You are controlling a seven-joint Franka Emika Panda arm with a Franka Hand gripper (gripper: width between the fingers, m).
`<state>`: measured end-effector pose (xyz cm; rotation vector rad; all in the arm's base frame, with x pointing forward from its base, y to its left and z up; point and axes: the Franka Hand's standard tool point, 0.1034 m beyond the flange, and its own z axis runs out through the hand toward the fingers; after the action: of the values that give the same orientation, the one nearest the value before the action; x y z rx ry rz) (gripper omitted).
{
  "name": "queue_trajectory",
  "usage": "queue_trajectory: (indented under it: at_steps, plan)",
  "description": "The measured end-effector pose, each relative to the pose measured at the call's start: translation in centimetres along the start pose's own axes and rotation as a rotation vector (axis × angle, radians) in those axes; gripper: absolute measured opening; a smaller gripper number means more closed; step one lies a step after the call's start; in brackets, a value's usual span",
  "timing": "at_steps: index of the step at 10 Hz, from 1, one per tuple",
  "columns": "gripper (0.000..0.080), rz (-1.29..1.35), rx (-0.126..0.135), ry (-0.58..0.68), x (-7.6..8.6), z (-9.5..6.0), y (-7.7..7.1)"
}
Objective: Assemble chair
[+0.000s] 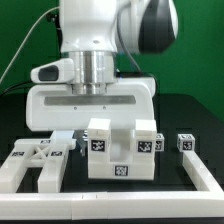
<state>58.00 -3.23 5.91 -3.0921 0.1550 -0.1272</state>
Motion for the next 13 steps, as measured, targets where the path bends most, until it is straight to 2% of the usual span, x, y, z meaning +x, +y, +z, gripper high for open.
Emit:
queue_trajectory:
  at_steps: [1,2,3,4,5,6,8,12,13]
  plan:
    - [0.0034,0.010,-0.001,-0.100,0.3,-0.9,-0.6]
    - [0.0034,0.002,-0.001,-0.112,0.8,-0.7,-0.5]
    - [0.0034,0.009,0.015,-0.214,-0.3,-0.5,-0.7]
    - [0.0034,0.010,0.027,-0.293,-0.3,-0.5,-0.7]
    - [0.0034,-0.046,0.040,-0.397,-0.9,-0.6,0.0]
    - [0.0034,-0.072,0.042,-0.512,-1.3,-1.1,0.8]
    - [0.0034,-0.079,0.044,-0.667,-1.8,-1.0,0.8]
    - [0.0034,-0.077,0.042,-0.708,-1.8,-0.3,0.8]
    - [0.0034,-0.060,0.024,-0.770,-2.3,-0.1,0.9]
